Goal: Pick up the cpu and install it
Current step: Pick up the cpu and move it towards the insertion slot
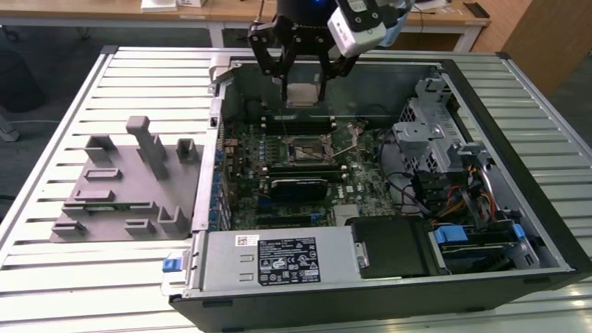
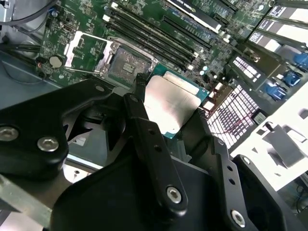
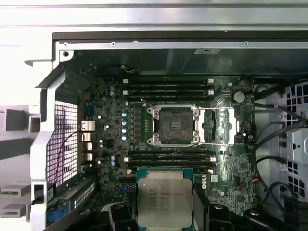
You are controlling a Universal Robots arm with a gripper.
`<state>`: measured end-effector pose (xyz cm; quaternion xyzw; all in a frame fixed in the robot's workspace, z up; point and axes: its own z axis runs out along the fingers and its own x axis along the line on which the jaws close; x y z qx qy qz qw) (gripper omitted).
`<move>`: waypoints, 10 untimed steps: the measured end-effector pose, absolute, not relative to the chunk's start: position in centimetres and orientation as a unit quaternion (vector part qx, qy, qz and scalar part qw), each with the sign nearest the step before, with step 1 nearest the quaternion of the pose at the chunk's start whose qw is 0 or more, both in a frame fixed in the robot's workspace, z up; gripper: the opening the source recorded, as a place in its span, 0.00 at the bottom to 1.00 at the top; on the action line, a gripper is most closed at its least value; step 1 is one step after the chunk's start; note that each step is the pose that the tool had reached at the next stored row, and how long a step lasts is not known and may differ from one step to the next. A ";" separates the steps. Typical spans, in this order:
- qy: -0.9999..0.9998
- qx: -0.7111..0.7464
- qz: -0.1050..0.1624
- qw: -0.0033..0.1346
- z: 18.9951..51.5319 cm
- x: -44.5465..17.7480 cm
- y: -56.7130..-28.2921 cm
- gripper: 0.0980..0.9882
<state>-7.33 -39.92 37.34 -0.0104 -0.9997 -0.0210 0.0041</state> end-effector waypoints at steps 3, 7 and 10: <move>-1.000 -0.010 -0.021 0.005 36.8 -7.1 -39.8 0.50; -1.000 -0.011 -0.021 0.008 35.4 -6.3 -39.4 0.50; -1.000 -0.011 -0.021 0.010 34.8 -5.9 -39.3 0.50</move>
